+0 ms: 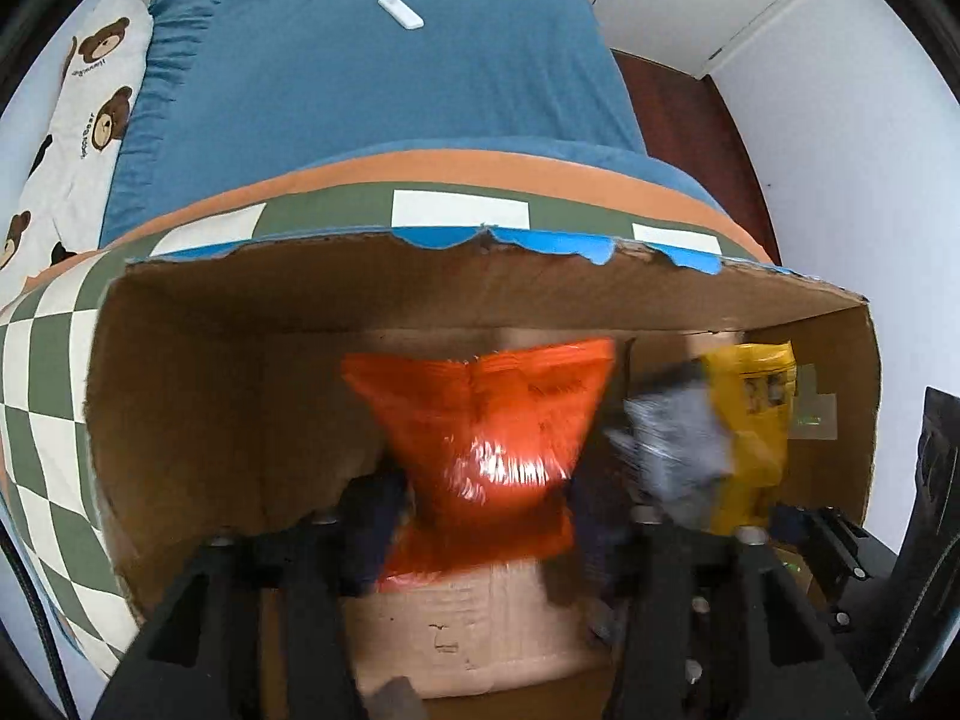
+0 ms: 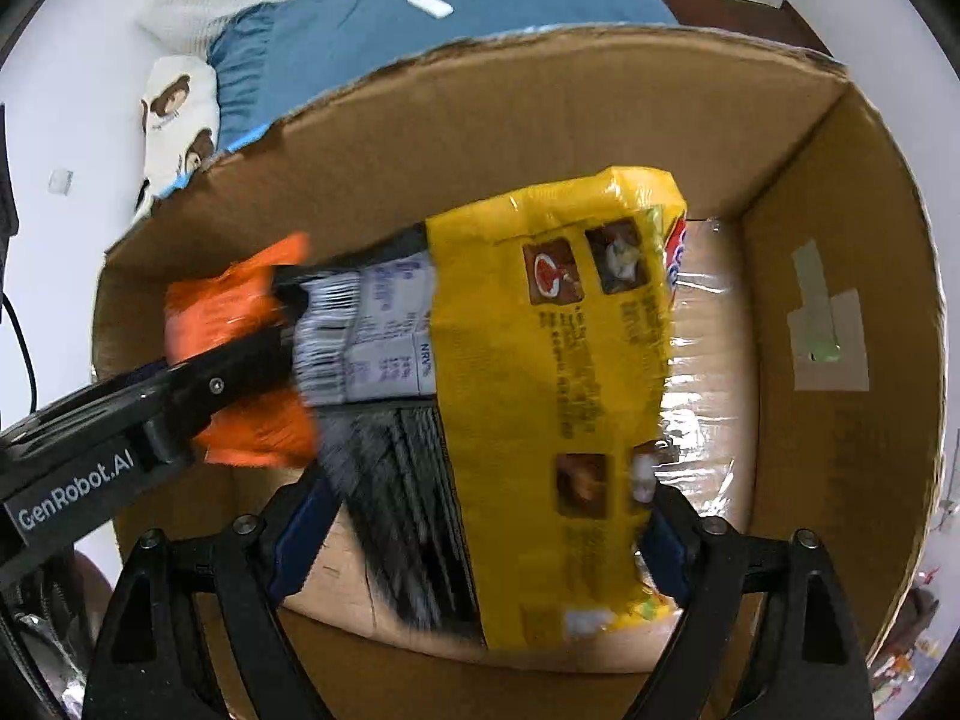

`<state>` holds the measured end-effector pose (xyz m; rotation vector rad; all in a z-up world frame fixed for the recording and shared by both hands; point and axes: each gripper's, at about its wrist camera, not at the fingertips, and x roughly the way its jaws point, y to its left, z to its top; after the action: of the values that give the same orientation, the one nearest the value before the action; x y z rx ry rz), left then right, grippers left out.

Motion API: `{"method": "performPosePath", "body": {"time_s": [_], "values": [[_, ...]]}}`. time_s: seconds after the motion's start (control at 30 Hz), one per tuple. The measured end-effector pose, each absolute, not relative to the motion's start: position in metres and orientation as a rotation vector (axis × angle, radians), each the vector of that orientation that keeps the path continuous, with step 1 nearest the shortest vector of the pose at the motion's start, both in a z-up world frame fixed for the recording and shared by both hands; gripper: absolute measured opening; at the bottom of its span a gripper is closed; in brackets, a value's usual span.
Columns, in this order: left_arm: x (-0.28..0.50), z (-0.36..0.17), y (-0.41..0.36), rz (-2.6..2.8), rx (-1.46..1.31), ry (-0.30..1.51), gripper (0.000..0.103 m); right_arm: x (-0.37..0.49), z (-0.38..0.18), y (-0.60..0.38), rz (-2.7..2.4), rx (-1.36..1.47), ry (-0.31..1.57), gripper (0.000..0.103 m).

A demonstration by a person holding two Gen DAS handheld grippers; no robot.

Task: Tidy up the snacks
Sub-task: 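Carry both packets into the cardboard box and open both tools, then lift both tools out of the box back toward the snacks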

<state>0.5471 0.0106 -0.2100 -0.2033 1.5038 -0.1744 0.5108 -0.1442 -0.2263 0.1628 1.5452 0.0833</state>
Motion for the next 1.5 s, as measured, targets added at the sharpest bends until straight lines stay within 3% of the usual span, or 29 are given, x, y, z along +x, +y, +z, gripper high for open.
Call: {"method": "performPosePath", "body": {"time_s": [0.03,0.1,0.43,1.13,1.5], "values": [[0.547,-0.210,0.011,-0.180,-0.204,1.504,0.087,0.511,-0.229,-0.143,0.081,0.152,1.536,0.097],[0.545,-0.209,0.011,-0.178,-0.189,1.495,0.090,0.512,-0.233,-0.141,0.082,0.137,1.530,0.097],[0.519,-0.179,0.017,-0.136,-0.170,1.421,0.091,0.484,-0.210,-0.151,0.041,0.081,1.512,0.098],[0.391,-0.076,0.020,-0.076,-0.095,1.150,0.091,0.361,-0.093,-0.150,0.052,-0.019,1.292,0.098],[0.319,-0.033,0.023,-0.070,-0.132,1.019,0.091,0.290,-0.041,-0.159,0.118,0.068,1.167,0.098]]}}
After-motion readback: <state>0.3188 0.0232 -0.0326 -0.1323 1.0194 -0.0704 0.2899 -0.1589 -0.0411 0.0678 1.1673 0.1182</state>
